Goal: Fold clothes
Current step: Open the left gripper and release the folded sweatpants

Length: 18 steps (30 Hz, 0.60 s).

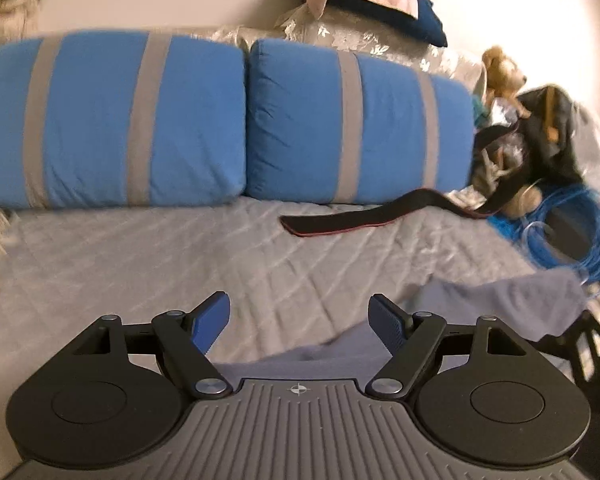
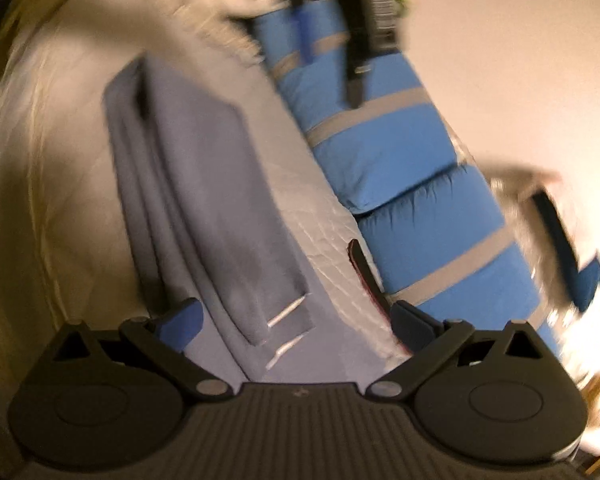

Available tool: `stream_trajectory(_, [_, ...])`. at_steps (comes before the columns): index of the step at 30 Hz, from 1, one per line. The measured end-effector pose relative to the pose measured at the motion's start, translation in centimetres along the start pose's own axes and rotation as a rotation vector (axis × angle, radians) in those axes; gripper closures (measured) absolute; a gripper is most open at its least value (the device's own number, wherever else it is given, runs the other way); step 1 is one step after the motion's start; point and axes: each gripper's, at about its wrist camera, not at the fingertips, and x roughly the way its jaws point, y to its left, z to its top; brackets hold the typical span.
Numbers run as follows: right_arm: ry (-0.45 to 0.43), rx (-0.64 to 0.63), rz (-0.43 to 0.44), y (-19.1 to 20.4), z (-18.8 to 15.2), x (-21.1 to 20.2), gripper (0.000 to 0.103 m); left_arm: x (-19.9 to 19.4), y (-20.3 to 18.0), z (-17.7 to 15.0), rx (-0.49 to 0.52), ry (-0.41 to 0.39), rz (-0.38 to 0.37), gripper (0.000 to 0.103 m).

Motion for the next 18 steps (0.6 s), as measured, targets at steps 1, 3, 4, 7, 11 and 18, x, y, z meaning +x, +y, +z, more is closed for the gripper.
stream_trajectory(1, [0.008,-0.036,-0.01,0.4,-0.1,0.3,0.0,-0.4,-0.1,0.1,0.01,-0.027,0.005,0.027])
stream_trajectory(3, [0.02,-0.098,-0.024,1.1,-0.2,0.7,0.0,-1.0,0.1,0.2,0.004,-0.05,0.014,0.027])
stream_trajectory(4, [0.021,-0.114,-0.023,1.2,-0.1,0.7,0.0,-1.2,0.2,0.3,-0.004,-0.044,0.02,0.027])
stream_trajectory(7, [0.017,-0.147,-0.009,1.5,0.6,0.9,0.0,-1.7,0.9,0.2,-0.031,-0.034,0.031,0.027])
stream_trajectory(11, [0.004,-0.206,-0.003,2.1,1.4,1.5,0.001,-2.1,2.0,-0.1,-0.057,-0.017,0.043,0.027])
stream_trajectory(18, [0.019,-0.266,0.002,2.4,1.9,2.7,0.02,-2.3,3.3,-0.6,-0.072,0.004,0.059,0.027])
